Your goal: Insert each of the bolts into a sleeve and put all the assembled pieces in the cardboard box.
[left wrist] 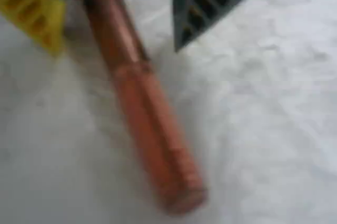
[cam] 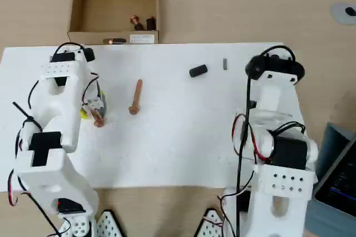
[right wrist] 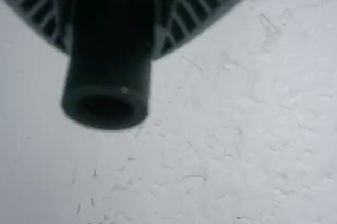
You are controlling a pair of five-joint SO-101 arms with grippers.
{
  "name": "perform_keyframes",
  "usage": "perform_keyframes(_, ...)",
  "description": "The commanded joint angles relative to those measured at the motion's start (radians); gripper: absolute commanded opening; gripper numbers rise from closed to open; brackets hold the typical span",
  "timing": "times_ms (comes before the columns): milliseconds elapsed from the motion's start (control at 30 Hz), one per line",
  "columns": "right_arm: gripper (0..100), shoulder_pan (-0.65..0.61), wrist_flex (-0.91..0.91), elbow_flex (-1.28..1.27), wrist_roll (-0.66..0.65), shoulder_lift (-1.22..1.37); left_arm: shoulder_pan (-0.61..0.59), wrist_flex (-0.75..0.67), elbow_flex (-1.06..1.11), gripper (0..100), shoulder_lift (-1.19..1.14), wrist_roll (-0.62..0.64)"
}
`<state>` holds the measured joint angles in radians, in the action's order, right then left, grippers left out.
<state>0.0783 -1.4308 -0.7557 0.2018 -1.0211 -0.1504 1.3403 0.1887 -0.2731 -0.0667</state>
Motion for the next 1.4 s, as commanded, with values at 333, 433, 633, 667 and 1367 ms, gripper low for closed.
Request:
perform_keyframes(333,0.9,0.002,0.017,-0.001,0.002,-0.022,-0.012,0.121,-0.097,1,-0.039,0.041)
perform_keyframes(433,0.9,0.002,0.017,-0.001,0.002,-0.022,-0.009,0.196,-0.167,1,-0.035,0.143)
perform_keyframes(633,0.9,0.002,0.017,-0.001,0.003,-0.022,-0.006,0.282,-0.305,0,-0.035,0.301)
perform_keyframes(667,0.9,0.002,0.017,-0.001,0.005,-0.022,-0.006,0.284,-0.324,0,-0.035,0.316)
perform_keyframes(1367,0.9,0.004,0.012,-0.001,0.006,-0.027,-0.023,0.071,-0.396,1,-0.044,1.412)
